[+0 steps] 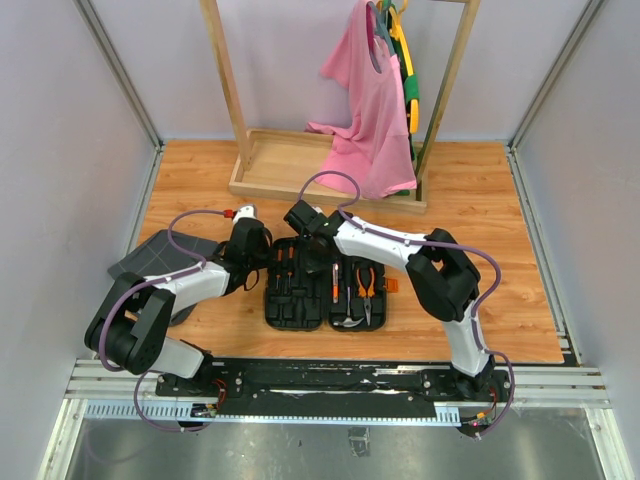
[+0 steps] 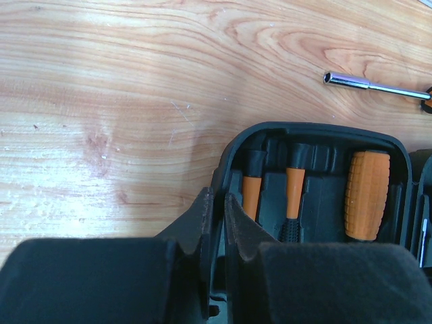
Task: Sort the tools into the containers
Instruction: Place the screwdriver in the storage box.
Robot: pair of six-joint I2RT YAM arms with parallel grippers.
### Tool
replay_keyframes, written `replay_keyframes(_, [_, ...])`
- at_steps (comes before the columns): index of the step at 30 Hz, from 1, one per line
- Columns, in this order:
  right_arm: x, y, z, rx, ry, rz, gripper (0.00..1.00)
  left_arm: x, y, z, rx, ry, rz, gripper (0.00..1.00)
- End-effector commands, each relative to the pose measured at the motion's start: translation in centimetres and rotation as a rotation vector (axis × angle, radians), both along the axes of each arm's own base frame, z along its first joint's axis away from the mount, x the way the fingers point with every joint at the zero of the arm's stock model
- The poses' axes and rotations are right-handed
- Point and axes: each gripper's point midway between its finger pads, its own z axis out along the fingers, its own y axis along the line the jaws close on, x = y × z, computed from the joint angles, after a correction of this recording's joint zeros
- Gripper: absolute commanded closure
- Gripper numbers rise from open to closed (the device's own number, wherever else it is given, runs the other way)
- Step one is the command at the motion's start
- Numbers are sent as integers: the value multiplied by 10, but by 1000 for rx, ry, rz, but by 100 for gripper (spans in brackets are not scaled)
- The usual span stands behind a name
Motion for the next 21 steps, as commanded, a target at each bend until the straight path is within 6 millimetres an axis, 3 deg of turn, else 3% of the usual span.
replay_keyframes(1, [-100,-71,-156,-326,380,20,99,-7,7,-14,31,57,3,100])
replay_keyframes(8, [-107,-82,-166,-371,402,17,99,-7,7,-14,30,58,2,99])
replay_keyframes(11, [-103,-79,-158,-355,369,13,99,-7,7,-15,31,59,2,100])
replay_keyframes(15, [-81,-57,-122,-268,272,19,96,-7,7,-15,34,59,5,99])
replay_keyframes(21, [-40,-3,-46,-69,111,62,78,-7,9,-16,41,61,12,99])
